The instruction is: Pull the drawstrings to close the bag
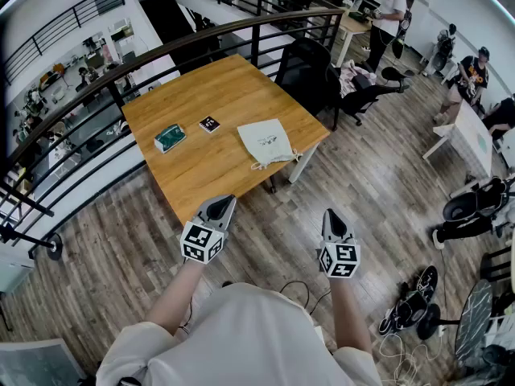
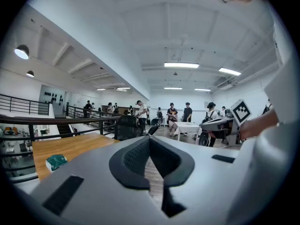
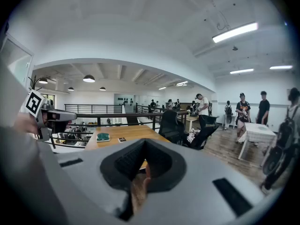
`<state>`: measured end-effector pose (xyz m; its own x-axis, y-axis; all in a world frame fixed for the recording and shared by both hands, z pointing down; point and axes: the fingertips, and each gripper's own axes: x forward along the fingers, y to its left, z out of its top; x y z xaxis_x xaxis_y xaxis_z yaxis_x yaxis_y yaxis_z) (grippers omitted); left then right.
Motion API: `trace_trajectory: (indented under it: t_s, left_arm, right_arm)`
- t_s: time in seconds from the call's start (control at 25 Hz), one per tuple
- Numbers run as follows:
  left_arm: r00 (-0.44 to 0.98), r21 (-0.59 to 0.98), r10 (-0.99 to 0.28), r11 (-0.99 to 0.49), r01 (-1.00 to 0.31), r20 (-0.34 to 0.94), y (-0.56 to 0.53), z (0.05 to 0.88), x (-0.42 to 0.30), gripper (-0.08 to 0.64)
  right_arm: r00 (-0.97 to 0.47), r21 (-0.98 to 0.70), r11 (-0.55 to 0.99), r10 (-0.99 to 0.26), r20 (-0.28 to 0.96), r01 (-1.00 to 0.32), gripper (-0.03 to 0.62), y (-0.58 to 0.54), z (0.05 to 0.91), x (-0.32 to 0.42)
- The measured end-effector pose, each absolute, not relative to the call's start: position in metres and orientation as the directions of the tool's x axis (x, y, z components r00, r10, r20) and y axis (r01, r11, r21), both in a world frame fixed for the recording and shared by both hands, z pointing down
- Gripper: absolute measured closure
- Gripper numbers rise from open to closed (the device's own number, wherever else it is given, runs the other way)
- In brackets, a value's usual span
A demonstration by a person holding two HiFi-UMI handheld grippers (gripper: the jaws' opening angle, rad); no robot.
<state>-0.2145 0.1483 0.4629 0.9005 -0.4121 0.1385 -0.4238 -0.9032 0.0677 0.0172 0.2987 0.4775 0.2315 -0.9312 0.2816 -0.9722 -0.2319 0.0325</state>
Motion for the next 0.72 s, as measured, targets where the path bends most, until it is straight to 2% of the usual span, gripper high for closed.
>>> trace_trajectory:
  t_s: [0.72]
  left_arm:
    - [0.910, 0.064, -0.399, -0.911, -0.408, 0.116, 0.136, 0.460, -0.212, 0.566]
  right_arm:
    - [0.195, 0.014, -0.198, -0.949, 0.247, -0.980, 0.595, 0.283, 0.470, 0.000]
